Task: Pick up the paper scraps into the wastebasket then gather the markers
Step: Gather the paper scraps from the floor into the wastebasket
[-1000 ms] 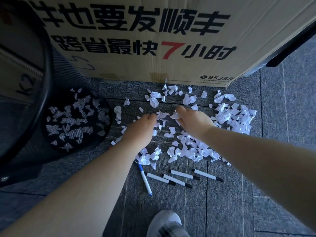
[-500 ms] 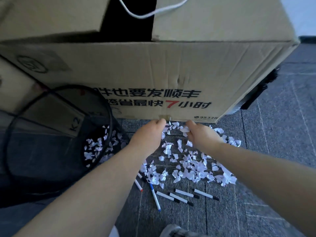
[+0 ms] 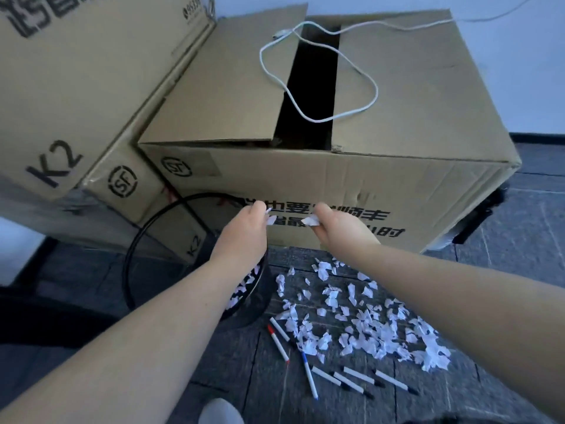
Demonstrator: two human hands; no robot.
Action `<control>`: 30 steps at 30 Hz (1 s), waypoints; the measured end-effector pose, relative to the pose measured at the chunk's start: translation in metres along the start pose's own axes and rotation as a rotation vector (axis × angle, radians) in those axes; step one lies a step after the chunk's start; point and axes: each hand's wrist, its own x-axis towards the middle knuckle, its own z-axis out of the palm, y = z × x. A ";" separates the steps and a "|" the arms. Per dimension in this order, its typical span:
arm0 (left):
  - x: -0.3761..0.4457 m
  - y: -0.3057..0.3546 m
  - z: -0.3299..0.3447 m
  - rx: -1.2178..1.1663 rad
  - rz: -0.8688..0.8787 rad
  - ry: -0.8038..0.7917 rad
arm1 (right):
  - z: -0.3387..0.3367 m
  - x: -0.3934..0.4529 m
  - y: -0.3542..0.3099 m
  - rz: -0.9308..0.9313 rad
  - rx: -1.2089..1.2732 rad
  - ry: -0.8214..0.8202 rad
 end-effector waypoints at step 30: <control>-0.069 -0.123 0.000 0.303 -0.251 -0.119 | 0.073 0.055 -0.110 -0.350 -0.225 -0.112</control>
